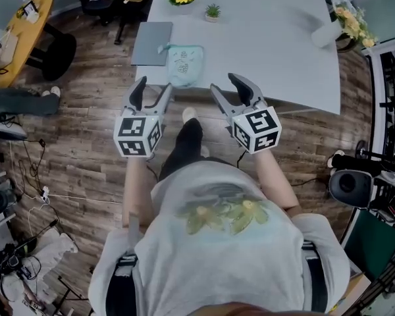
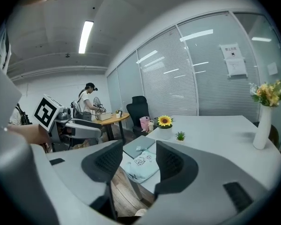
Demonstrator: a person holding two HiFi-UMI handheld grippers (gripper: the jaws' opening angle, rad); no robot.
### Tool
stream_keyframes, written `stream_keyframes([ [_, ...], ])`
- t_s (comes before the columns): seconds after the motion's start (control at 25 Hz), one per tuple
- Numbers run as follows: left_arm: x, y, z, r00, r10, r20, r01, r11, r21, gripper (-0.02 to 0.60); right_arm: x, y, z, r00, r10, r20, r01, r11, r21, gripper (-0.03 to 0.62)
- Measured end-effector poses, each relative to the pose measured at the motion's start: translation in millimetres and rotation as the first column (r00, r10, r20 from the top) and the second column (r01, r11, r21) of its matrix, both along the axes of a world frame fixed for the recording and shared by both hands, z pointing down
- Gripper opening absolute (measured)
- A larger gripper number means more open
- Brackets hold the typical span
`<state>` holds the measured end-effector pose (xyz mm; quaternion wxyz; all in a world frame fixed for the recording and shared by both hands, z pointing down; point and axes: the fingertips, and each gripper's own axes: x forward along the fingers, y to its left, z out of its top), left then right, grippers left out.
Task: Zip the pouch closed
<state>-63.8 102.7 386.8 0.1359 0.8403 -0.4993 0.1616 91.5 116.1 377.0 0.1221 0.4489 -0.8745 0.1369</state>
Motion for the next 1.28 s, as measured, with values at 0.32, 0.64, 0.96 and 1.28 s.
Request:
stream_keyframes([
  [0.32, -5, -55, 22, 0.999, 0.004, 0.051, -0.001, 0.998, -0.056, 0.267, -5, -53, 11, 1.000, -0.023, 0.006, 0.023, 0.999, -0.036, 0.215],
  [0.64, -17, -98, 38, 0.998, 0.008, 0.057, 0.000, 0.992, -0.130, 0.265, -15, -96, 15, 0.999, -0.038, 0.001, 0.037, 0.997, -0.069, 0.215],
  [0.96, -23, -136, 75, 0.998, 0.017, 0.056, -0.003, 0.974, -0.226, 0.265, -21, -137, 33, 0.999, -0.045, -0.015, 0.042, 0.993, -0.115, 0.216],
  [1.28, -16, -164, 121, 0.991, 0.118, 0.064, -0.089, 0.933, -0.348, 0.264, -28, -171, 56, 0.998, -0.049, -0.035, 0.043, 0.986, -0.159, 0.215],
])
